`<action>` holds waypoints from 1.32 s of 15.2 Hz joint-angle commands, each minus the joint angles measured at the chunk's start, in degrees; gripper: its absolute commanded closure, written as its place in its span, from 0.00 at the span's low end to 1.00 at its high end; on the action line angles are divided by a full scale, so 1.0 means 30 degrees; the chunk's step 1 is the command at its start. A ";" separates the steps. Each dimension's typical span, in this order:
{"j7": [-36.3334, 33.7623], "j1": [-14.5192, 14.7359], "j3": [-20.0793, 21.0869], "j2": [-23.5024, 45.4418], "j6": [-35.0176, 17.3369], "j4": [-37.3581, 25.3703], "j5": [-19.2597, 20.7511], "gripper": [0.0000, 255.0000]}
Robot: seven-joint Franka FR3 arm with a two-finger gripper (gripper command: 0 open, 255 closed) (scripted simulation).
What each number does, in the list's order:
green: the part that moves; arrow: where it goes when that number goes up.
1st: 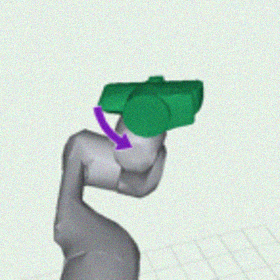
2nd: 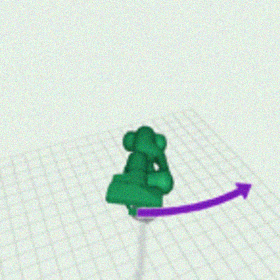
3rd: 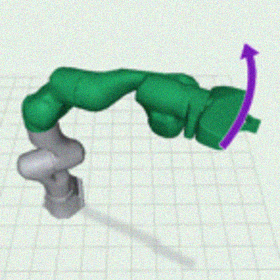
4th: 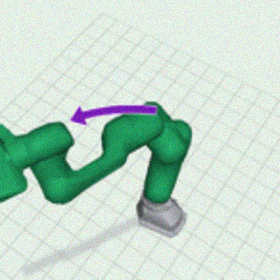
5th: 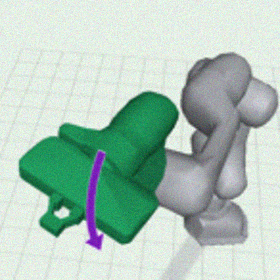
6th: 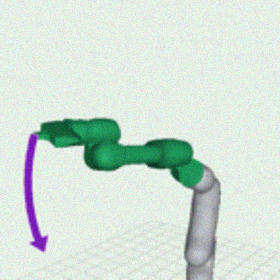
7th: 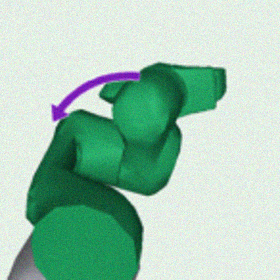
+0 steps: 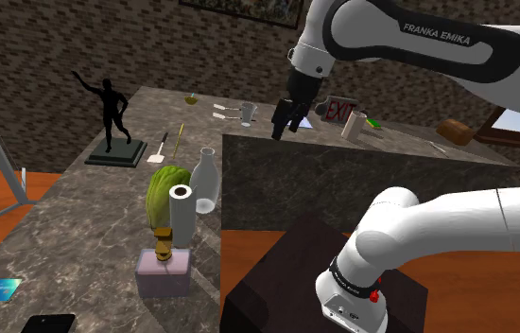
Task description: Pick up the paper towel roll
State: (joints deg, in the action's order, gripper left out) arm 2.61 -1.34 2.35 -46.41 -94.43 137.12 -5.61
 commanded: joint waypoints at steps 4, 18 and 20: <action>-0.0124 0.0426 0.0815 0.1410 -0.1642 0.0173 -0.0228 0.00; -0.1415 0.1686 0.4609 0.9762 -0.8303 -0.1620 0.0546 0.00; -0.1786 0.1787 0.5121 1.1127 -0.9027 -0.2208 0.1044 0.00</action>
State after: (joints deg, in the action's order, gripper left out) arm -2.19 3.74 16.90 -14.55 -120.47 130.98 -3.04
